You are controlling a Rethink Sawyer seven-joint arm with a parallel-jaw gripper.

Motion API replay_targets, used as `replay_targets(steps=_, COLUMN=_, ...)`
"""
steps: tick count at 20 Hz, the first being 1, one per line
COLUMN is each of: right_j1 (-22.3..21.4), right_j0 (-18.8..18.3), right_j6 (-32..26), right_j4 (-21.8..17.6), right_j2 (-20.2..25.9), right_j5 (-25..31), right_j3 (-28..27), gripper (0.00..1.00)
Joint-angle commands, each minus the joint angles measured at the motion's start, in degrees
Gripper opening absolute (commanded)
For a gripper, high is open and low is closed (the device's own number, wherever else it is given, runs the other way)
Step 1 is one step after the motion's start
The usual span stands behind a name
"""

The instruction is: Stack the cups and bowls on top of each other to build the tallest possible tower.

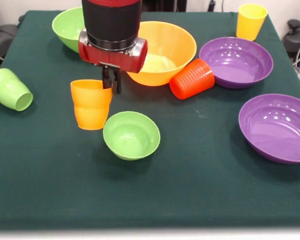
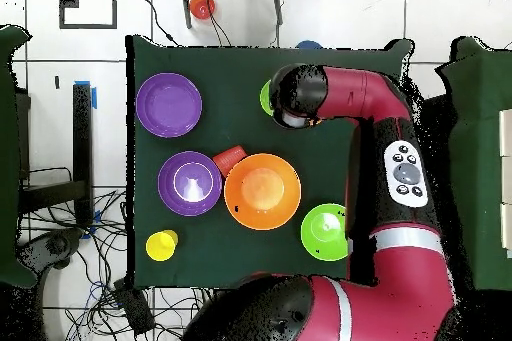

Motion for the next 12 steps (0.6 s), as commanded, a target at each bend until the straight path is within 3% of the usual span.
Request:
replay_targets(steps=1, right_j1=-0.84, right_j0=0.22, right_j6=-0.51, right_j4=1.82, right_j2=3.4, right_j5=-0.05, right_j3=4.16, gripper=0.0)
replay_targets(steps=12, right_j1=-1.15, right_j0=-0.37, right_j6=-1.9, right_j4=1.92, right_j2=2.63, right_j5=-2.24, right_j3=5.34, gripper=0.0)
